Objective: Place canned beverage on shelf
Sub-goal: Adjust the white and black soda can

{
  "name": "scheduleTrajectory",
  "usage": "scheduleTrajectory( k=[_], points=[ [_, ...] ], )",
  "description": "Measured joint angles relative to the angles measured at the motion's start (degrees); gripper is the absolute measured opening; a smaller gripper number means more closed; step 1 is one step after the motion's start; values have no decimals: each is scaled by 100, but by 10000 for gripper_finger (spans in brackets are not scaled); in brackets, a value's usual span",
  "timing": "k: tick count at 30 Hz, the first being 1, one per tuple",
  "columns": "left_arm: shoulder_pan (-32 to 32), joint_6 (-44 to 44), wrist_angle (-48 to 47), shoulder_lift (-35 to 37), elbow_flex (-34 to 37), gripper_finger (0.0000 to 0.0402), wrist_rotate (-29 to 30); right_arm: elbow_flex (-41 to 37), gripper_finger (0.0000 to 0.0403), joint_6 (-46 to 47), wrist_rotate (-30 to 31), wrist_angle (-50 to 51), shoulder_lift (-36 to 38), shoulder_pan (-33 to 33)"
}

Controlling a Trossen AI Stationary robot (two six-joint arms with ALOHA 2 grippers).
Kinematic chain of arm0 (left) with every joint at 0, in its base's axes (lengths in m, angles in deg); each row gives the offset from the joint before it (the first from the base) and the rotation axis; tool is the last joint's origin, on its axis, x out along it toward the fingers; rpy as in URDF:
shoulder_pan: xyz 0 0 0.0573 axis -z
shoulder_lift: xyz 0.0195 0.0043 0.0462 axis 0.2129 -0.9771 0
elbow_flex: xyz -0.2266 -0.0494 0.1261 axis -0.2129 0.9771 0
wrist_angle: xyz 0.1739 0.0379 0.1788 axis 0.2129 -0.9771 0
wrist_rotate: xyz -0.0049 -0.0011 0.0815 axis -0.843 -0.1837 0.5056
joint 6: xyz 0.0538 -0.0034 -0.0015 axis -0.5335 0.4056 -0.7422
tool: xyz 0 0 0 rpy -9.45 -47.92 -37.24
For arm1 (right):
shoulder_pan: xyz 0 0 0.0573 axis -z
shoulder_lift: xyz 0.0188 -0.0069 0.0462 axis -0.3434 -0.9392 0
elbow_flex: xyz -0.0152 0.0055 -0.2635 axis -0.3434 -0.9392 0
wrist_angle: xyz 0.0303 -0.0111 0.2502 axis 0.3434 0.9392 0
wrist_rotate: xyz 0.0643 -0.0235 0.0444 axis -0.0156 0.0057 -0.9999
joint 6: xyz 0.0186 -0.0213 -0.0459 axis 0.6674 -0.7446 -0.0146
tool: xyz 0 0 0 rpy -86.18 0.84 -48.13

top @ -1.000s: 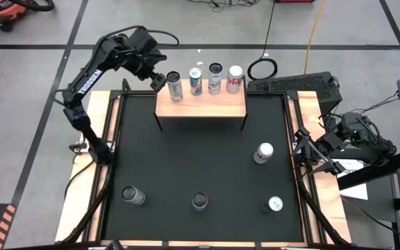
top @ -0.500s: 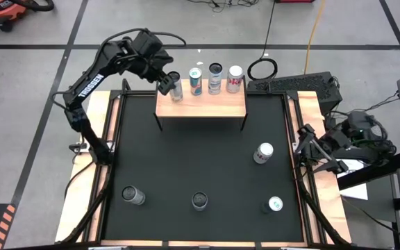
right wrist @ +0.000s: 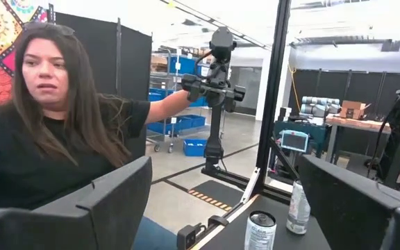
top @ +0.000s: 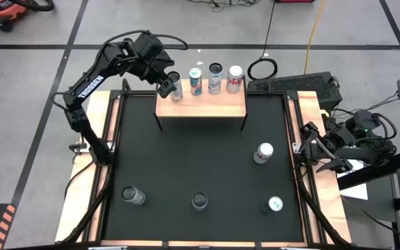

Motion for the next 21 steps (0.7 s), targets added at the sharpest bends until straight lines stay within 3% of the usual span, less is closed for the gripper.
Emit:
scheduleTrajectory(
  k=[15,21],
  points=[
    [0,24,-2,0,2,316,4,0,345,312,-17,-58,-1,0],
    [0,26,-7,0,2,316,7,0,345,272,20,-519,-23,1]
  ],
)
